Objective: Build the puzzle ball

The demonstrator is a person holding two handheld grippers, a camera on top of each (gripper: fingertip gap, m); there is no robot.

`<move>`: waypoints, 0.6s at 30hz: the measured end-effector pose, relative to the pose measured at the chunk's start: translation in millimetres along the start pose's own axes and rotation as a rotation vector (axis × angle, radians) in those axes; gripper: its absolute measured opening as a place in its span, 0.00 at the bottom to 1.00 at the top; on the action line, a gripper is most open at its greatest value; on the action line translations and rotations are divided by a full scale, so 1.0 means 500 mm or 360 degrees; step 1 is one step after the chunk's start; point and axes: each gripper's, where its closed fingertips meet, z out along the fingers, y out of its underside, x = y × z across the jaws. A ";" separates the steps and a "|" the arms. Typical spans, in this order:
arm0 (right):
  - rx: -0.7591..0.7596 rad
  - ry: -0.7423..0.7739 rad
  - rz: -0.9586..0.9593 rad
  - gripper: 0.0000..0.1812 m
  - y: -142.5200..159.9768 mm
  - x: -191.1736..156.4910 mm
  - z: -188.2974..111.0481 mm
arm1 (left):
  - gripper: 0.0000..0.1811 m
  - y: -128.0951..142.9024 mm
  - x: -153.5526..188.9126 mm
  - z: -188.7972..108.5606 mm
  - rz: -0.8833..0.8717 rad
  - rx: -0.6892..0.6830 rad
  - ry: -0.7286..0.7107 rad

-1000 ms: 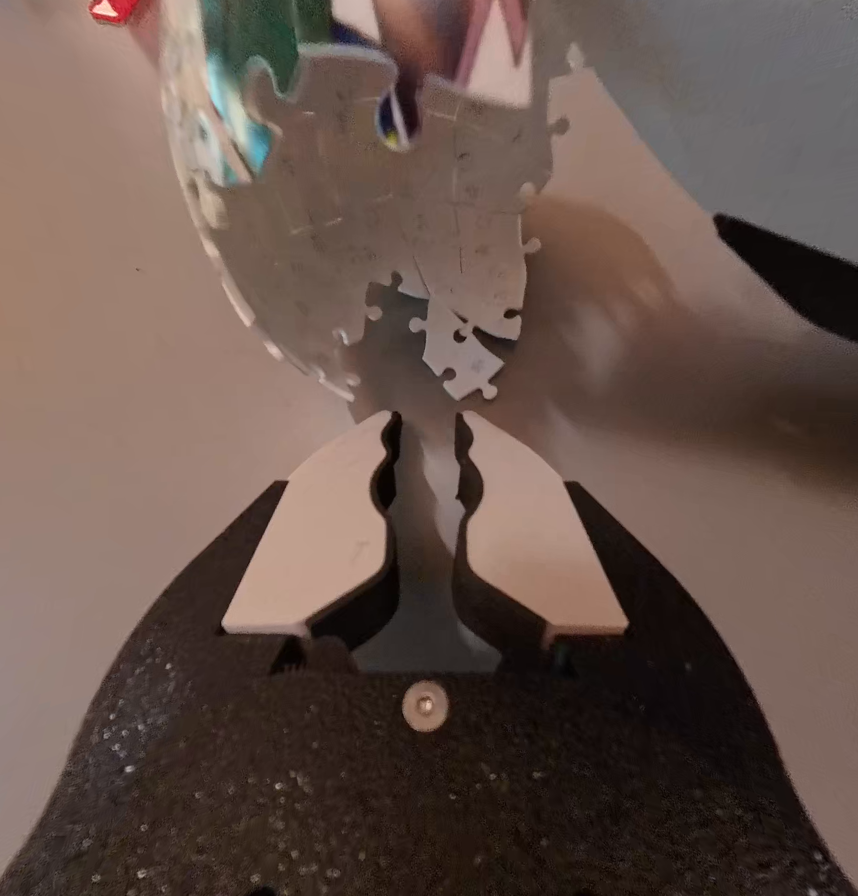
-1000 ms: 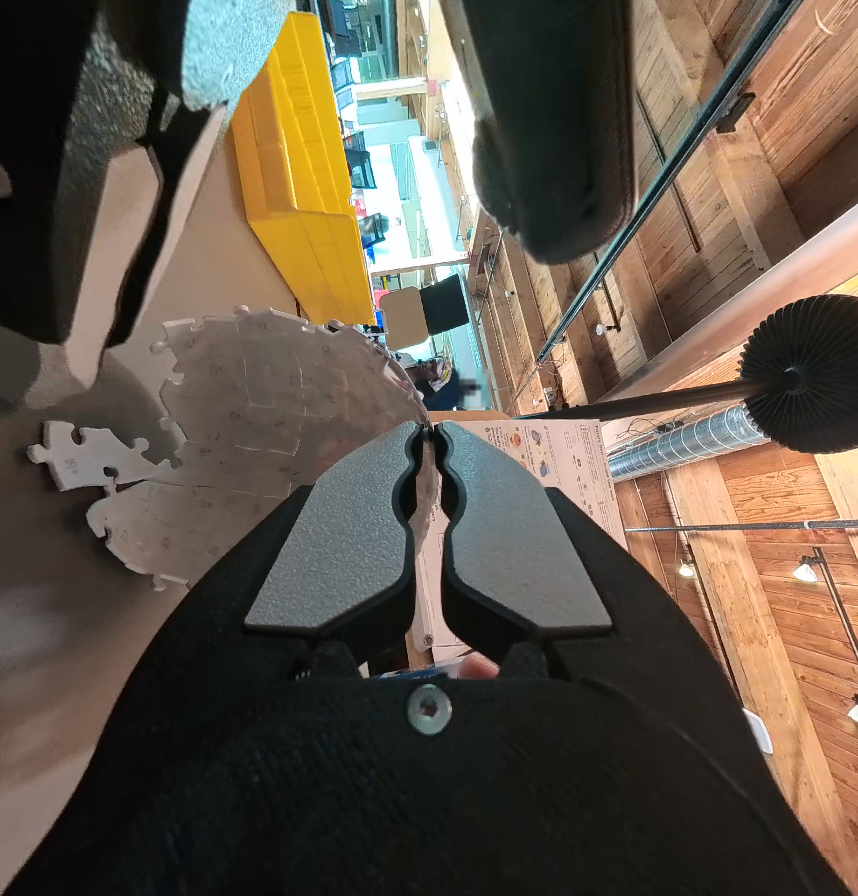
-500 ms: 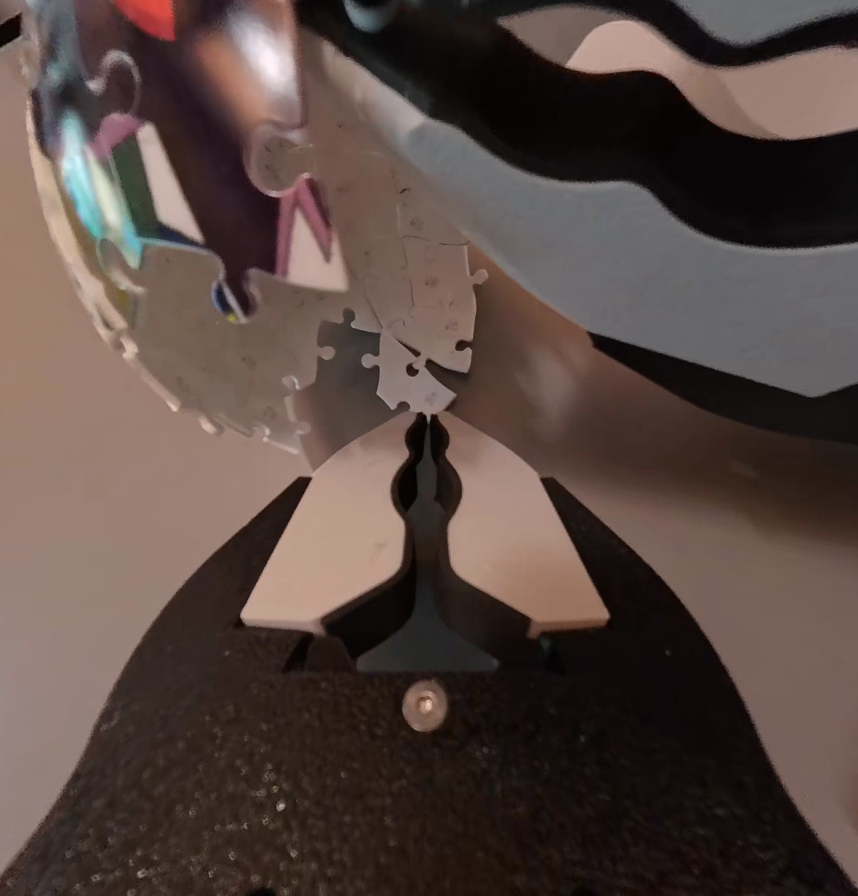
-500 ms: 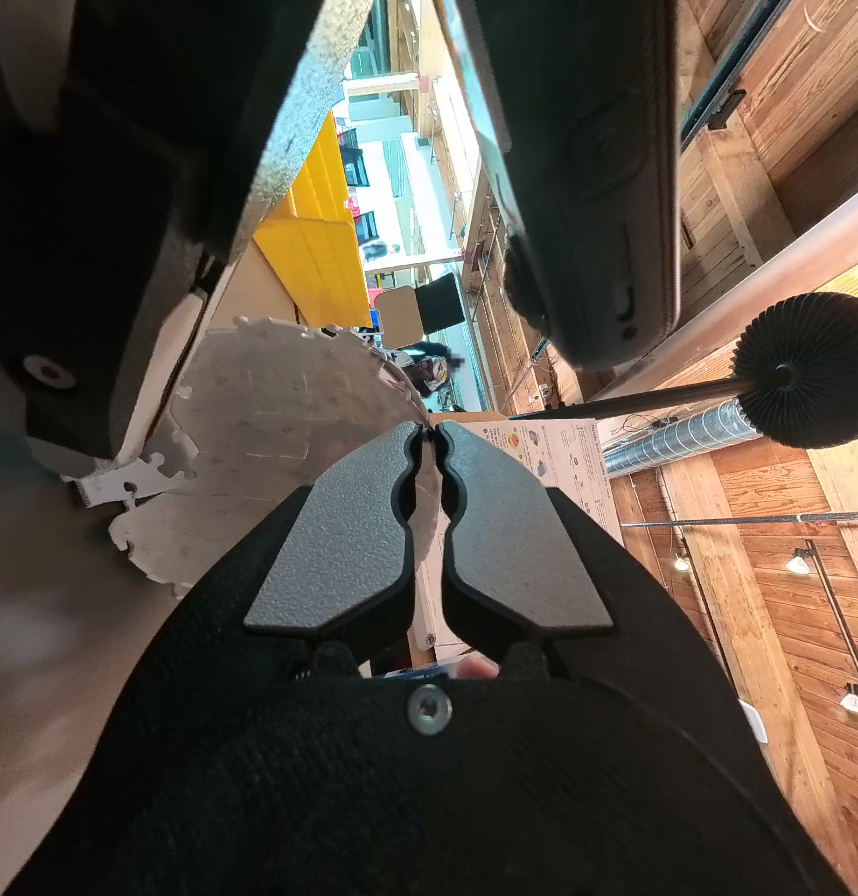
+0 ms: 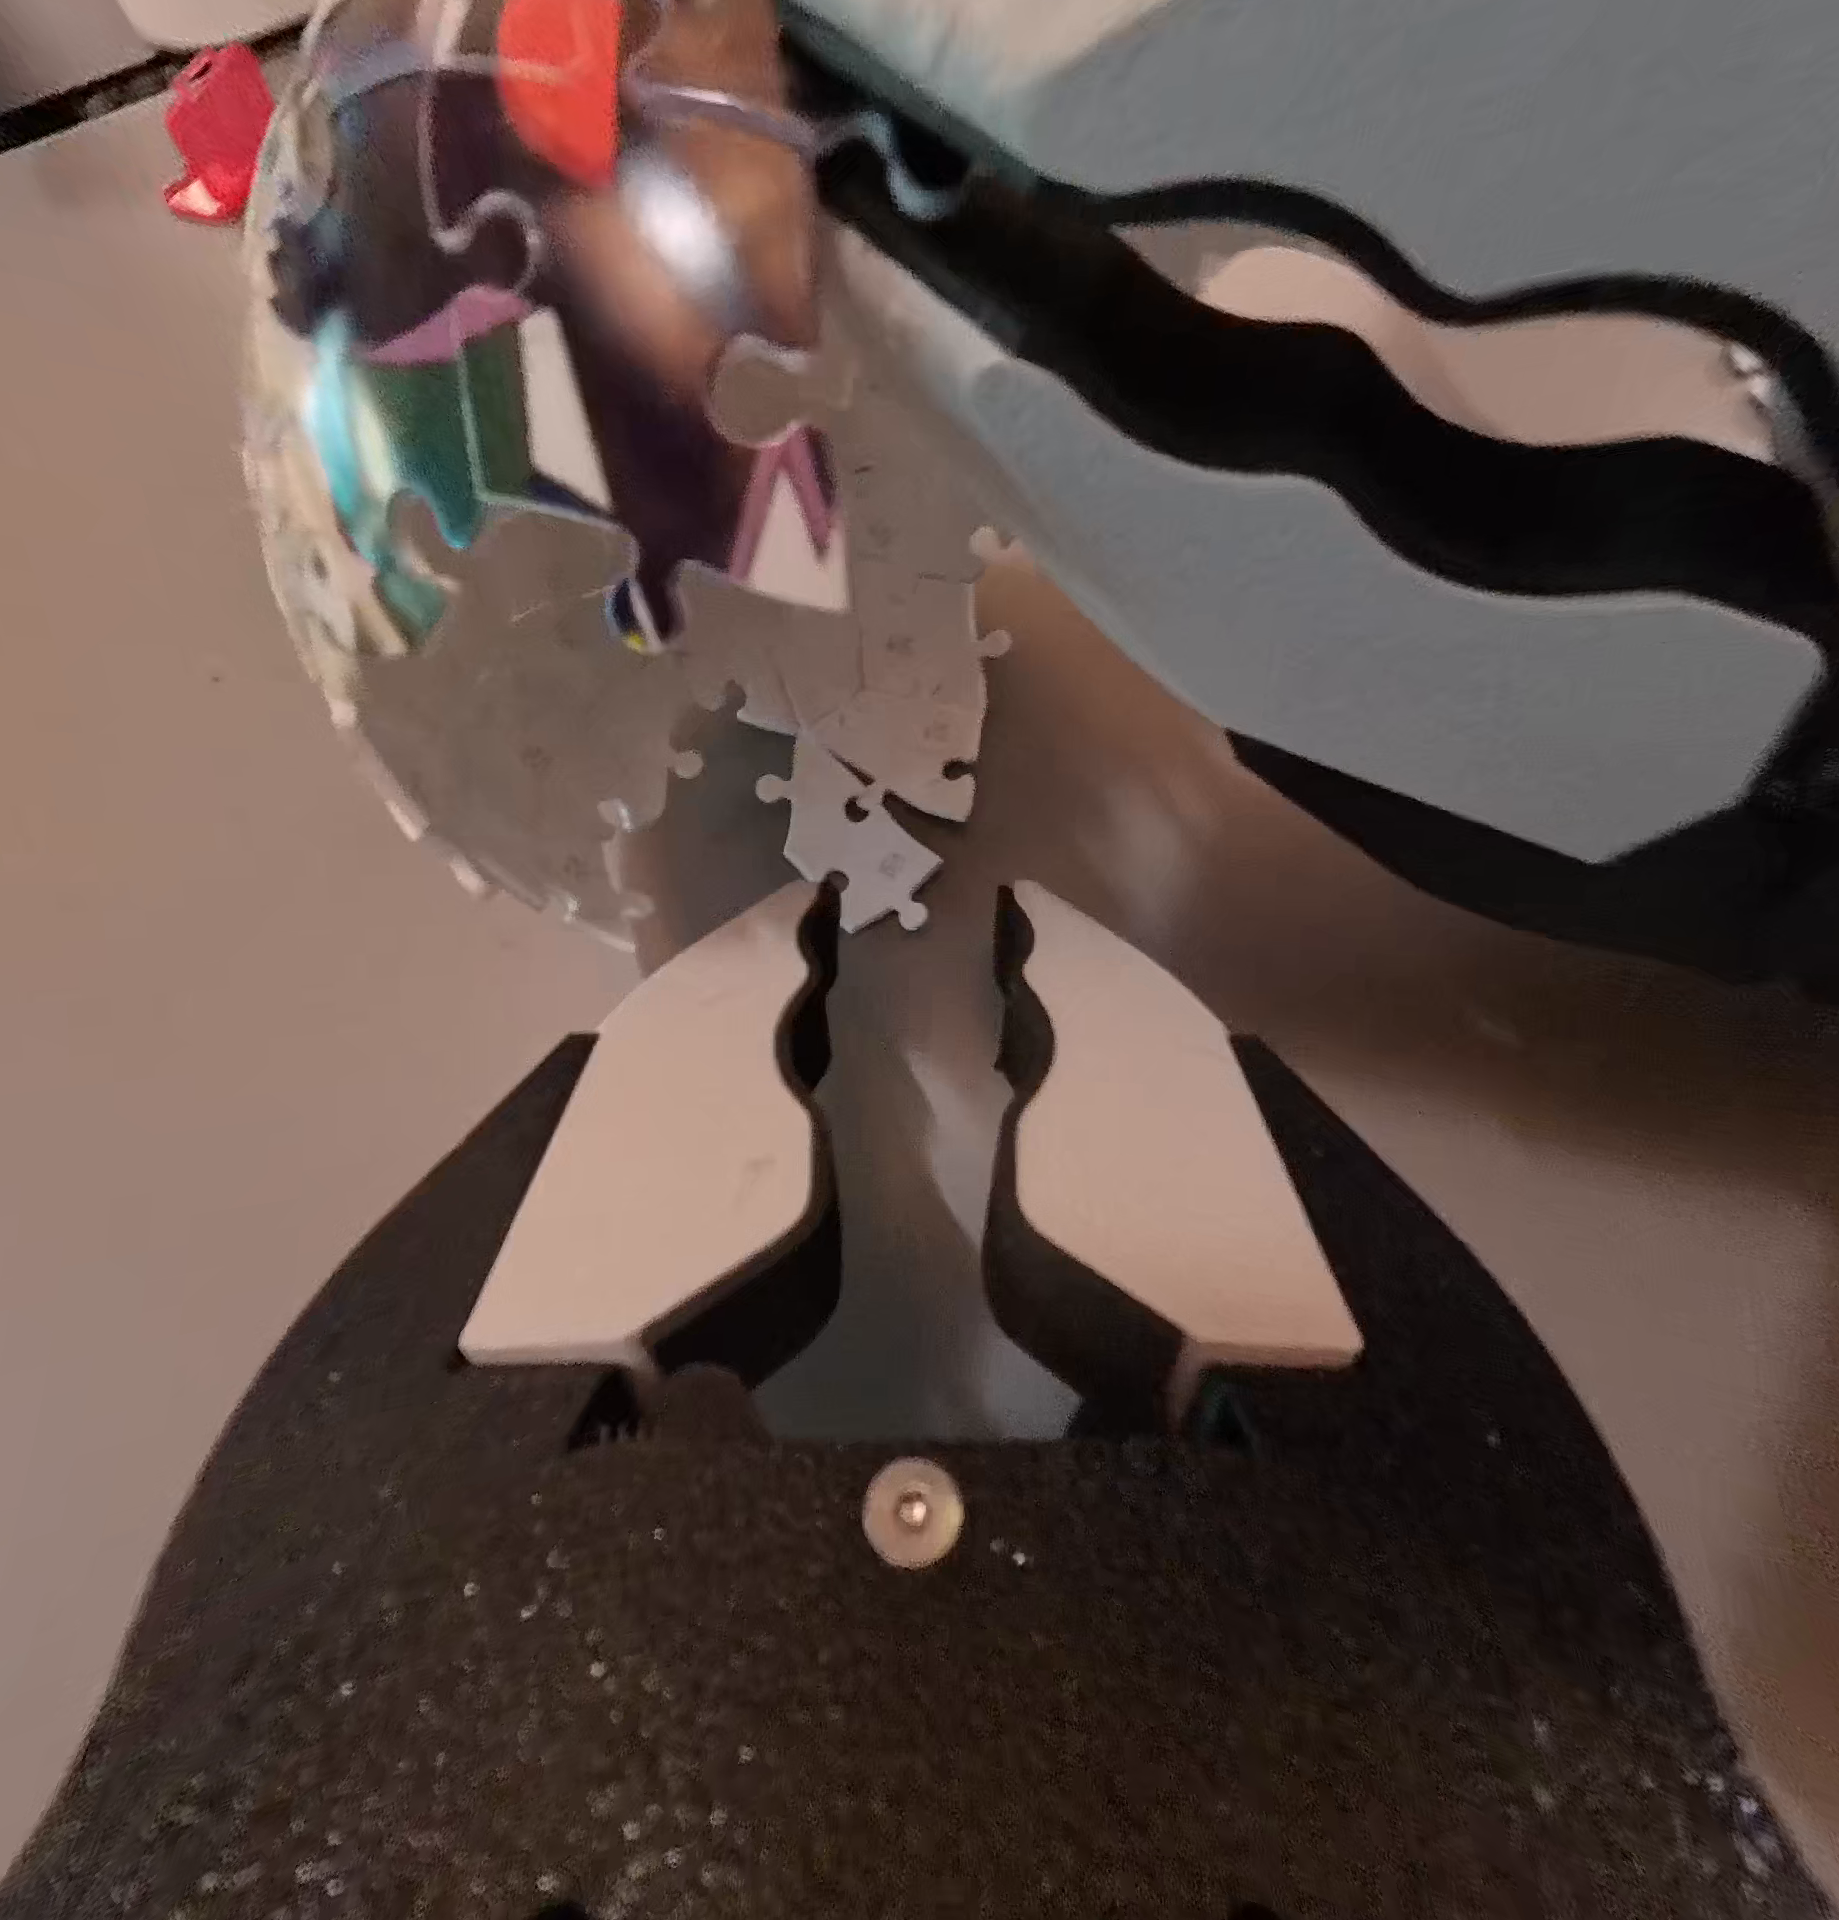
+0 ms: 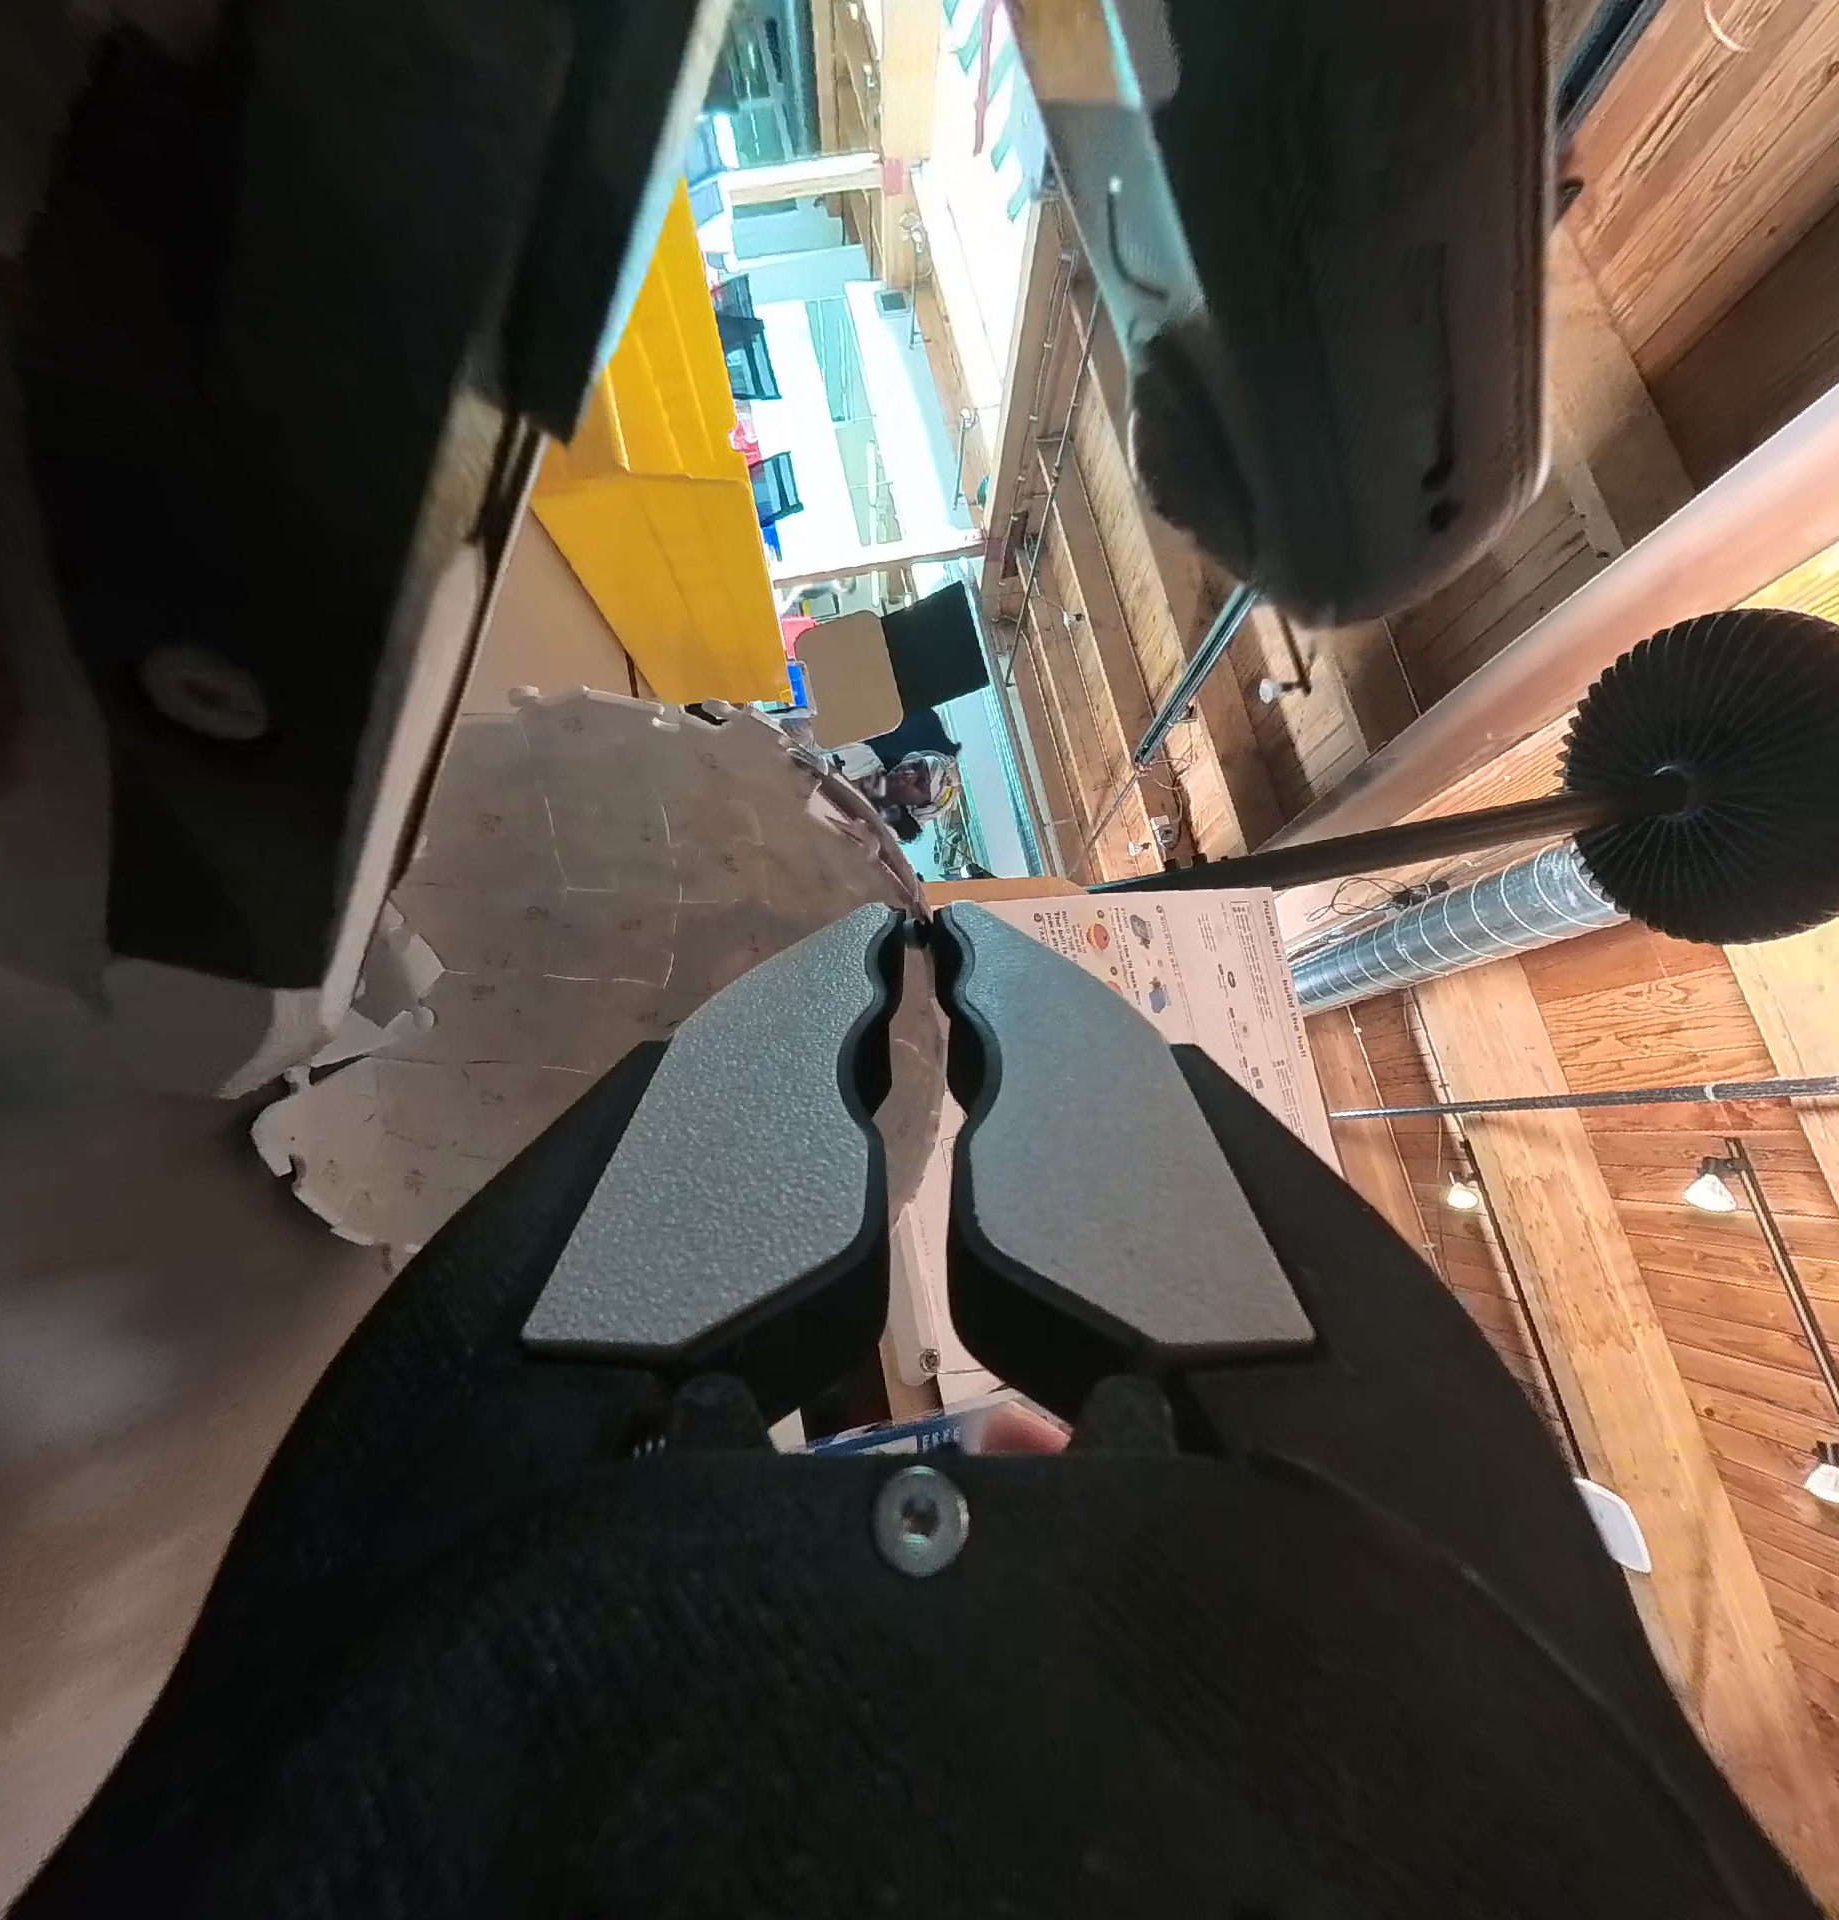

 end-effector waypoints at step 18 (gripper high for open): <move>0.0012 -0.0008 0.0038 0.03 -0.002 -0.001 0.003 | 0.26 0.022 -0.035 0.026 -0.0396 -0.0188 -0.0374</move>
